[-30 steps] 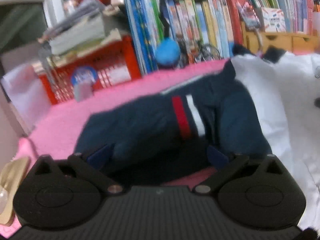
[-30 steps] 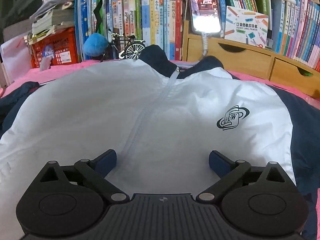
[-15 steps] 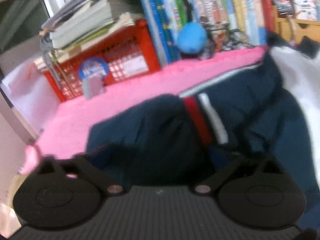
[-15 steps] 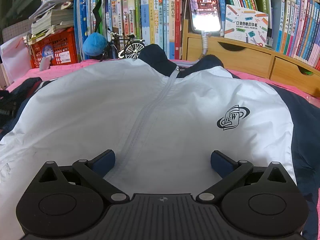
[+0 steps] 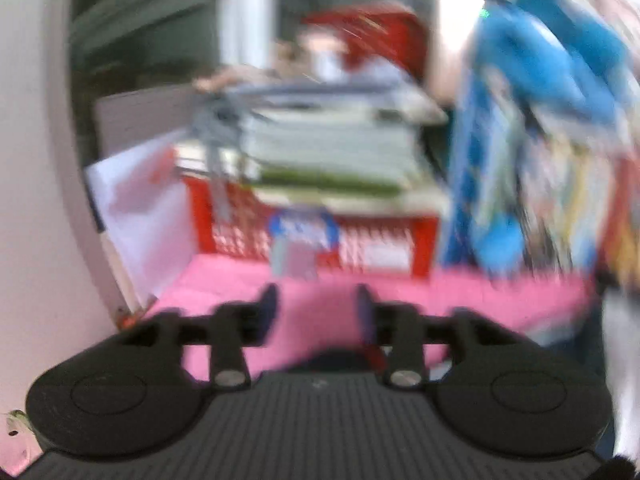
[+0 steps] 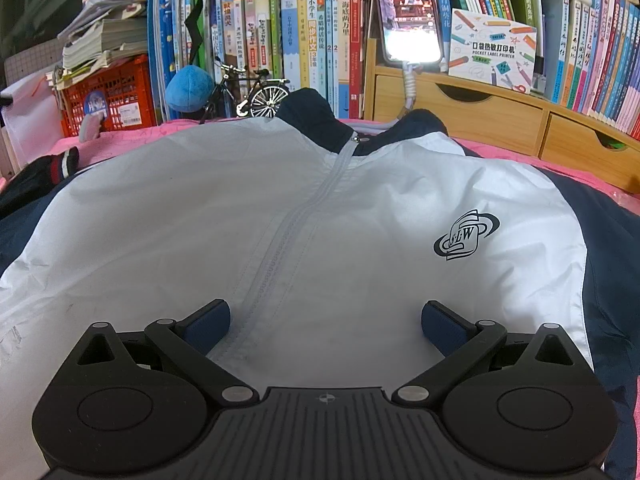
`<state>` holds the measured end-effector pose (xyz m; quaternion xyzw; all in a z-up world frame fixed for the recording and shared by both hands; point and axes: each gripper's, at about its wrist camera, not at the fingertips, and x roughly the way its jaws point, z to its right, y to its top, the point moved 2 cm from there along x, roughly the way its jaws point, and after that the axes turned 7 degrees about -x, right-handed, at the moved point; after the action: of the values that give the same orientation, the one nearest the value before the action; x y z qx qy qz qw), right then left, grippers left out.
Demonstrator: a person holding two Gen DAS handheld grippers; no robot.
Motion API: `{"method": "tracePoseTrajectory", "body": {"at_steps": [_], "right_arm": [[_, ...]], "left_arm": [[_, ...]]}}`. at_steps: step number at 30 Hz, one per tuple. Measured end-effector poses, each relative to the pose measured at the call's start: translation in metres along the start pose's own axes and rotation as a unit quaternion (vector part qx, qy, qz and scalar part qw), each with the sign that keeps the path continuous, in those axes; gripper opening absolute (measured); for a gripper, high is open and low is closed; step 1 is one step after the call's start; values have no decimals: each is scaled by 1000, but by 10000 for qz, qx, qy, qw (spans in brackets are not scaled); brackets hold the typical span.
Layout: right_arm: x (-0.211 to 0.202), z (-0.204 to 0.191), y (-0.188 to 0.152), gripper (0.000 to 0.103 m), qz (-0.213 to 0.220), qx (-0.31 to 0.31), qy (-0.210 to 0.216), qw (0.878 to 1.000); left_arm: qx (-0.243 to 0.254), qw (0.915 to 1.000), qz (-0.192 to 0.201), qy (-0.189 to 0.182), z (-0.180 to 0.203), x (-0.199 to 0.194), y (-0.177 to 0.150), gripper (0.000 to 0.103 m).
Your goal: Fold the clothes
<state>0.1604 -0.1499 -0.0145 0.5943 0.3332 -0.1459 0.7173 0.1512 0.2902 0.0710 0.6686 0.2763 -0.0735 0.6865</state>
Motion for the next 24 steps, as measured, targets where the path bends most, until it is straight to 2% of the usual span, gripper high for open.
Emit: {"method": "tracePoseTrajectory", "body": {"at_steps": [2,5,6,8,9,10,12,13,15,17,18,20,22,24], "right_arm": [[0,0,0,103,0,-1,0,10000],[0,0,0,103,0,-3,2,10000],[0,0,0,103,1,-4,4,10000],[0,0,0,103,1,-6,5,10000],[0,0,0,103,1,-6,6,10000],[0,0,0,103,1,-5,5,10000],[0,0,0,103,1,-4,5,10000],[0,0,0,103,1,-4,5,10000],[0,0,0,103,1,0,8,10000],[0,0,0,103,0,-1,8,10000],[0,-1,0,103,-1,-2,7,10000],[0,0,1,103,-3,-8,1,10000],[0,0,1,103,-6,-17,-6,10000],[0,1,1,103,-7,-23,-7,10000]], "left_arm": [[689,9974,-183,-74,28,3,-33,66],[1294,9900,-557,-75,58,19,-70,76],[1416,9878,-641,125,63,28,-79,76],[1335,9880,-542,547,62,40,-85,77],[1245,9881,-542,717,59,46,-84,72],[1100,9889,-584,805,54,52,-81,63],[814,9898,-699,933,44,60,-70,10],[676,9898,-759,999,40,64,-64,3],[682,9900,-457,1144,29,58,-29,2],[334,9924,316,1145,13,38,31,2],[25,9908,726,1144,1,24,60,2],[-439,9821,1325,1261,-25,3,101,2],[-691,9768,1532,1324,-48,-1,117,3],[-797,9750,1386,1540,-66,10,106,3]]}}
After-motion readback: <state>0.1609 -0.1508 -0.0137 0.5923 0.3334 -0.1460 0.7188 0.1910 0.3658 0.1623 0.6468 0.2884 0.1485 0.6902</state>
